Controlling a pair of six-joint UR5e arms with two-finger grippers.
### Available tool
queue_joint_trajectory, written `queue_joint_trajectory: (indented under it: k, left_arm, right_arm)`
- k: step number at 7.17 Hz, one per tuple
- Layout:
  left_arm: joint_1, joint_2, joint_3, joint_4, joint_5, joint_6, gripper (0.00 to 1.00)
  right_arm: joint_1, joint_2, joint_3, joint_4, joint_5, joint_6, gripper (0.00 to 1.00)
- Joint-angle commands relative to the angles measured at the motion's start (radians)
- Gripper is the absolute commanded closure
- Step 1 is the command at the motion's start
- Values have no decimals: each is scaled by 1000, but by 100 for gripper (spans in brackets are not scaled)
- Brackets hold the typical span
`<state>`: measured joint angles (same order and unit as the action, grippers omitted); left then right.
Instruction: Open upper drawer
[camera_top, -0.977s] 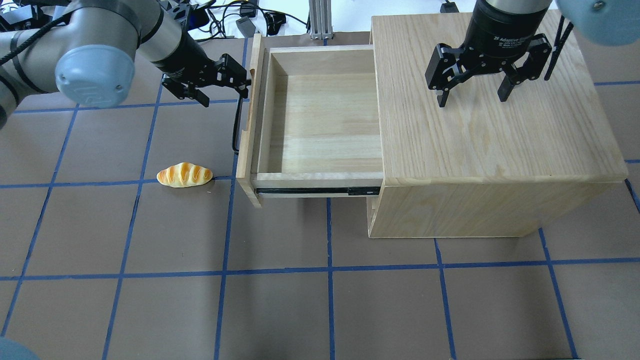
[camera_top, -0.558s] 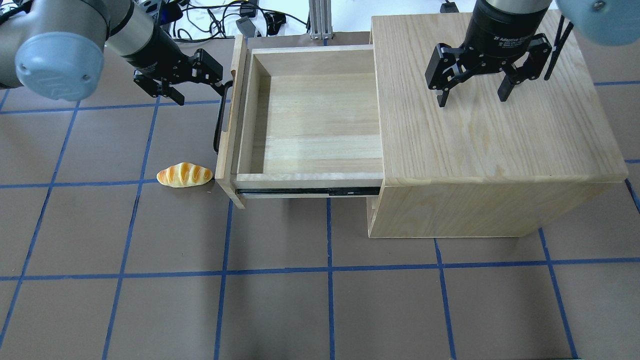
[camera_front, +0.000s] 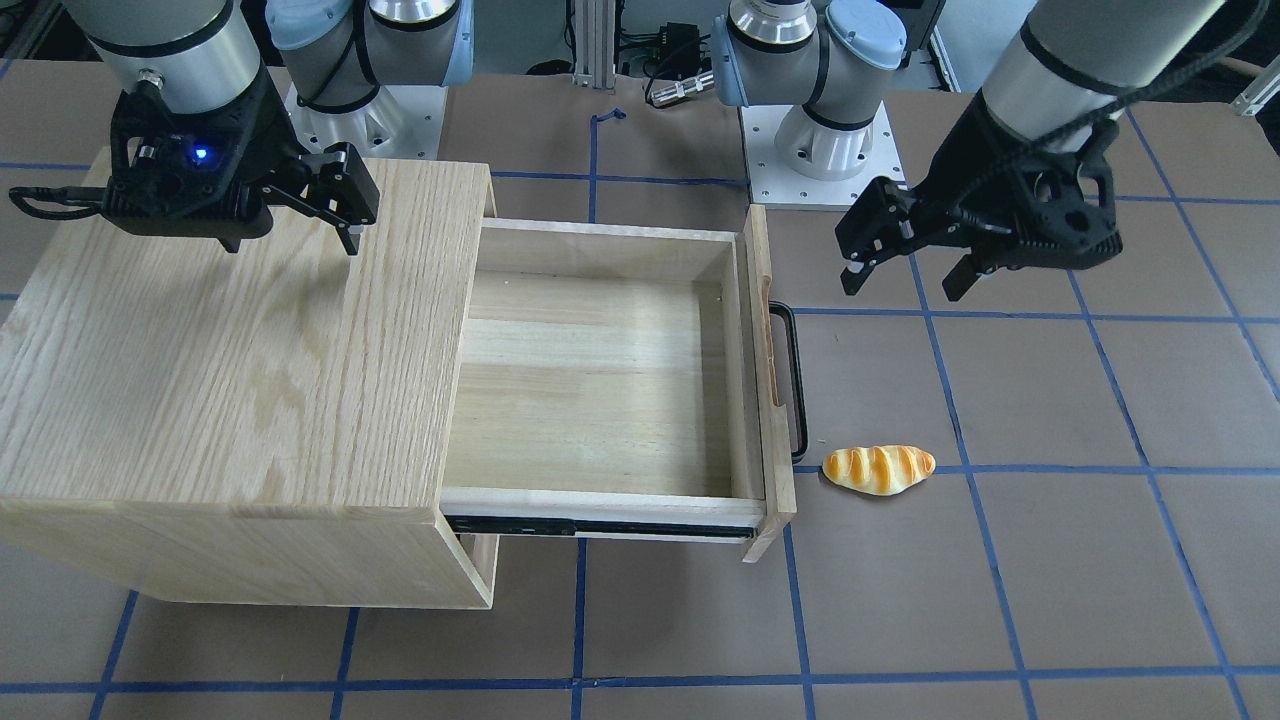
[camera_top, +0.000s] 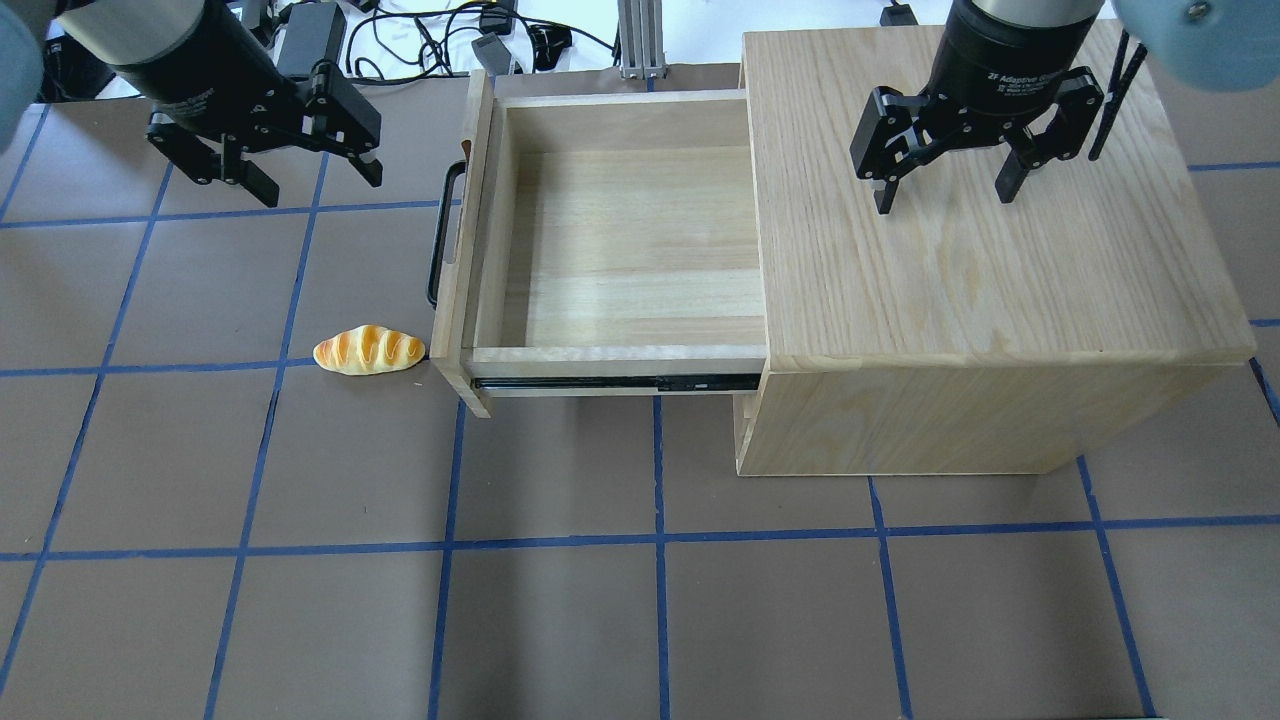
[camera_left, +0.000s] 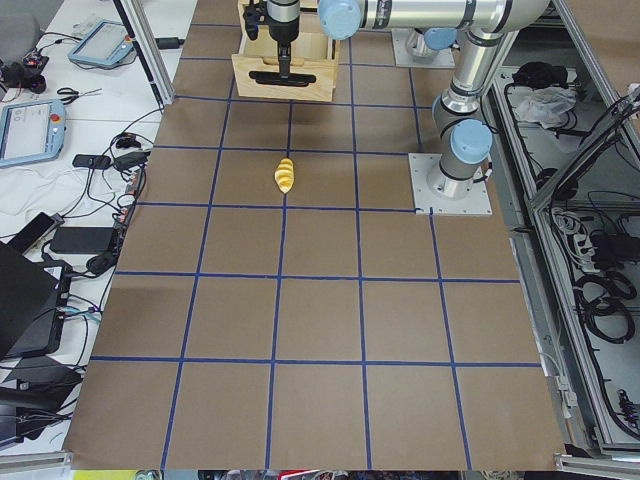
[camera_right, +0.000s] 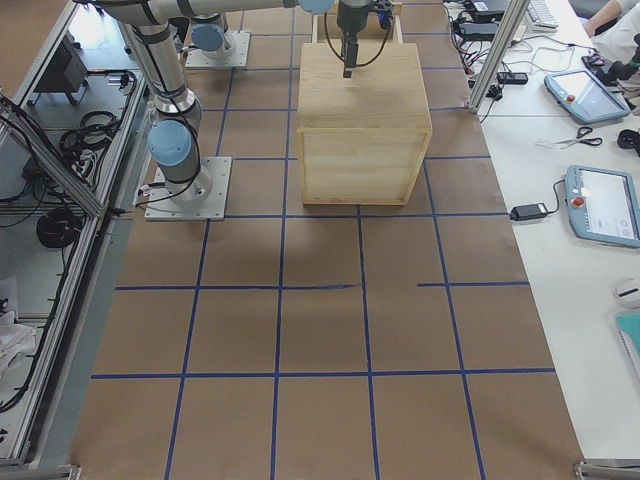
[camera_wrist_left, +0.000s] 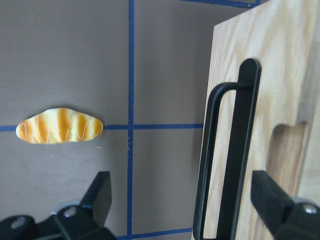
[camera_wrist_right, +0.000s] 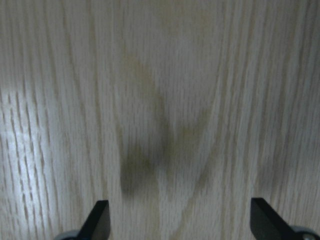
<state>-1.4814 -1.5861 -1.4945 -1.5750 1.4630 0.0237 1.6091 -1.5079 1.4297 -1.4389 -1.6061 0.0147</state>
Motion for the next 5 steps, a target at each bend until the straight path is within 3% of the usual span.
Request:
queue_joint_trajectory:
  k: [1,5]
  left_arm:
    - [-2,58,-32,-11,94,-1,0]
    - [-19,32,-27,-6,79,-65,0]
  right_arm:
    - [0,0,1,0,0,1,0]
    - [0,0,0,0,0,1,0]
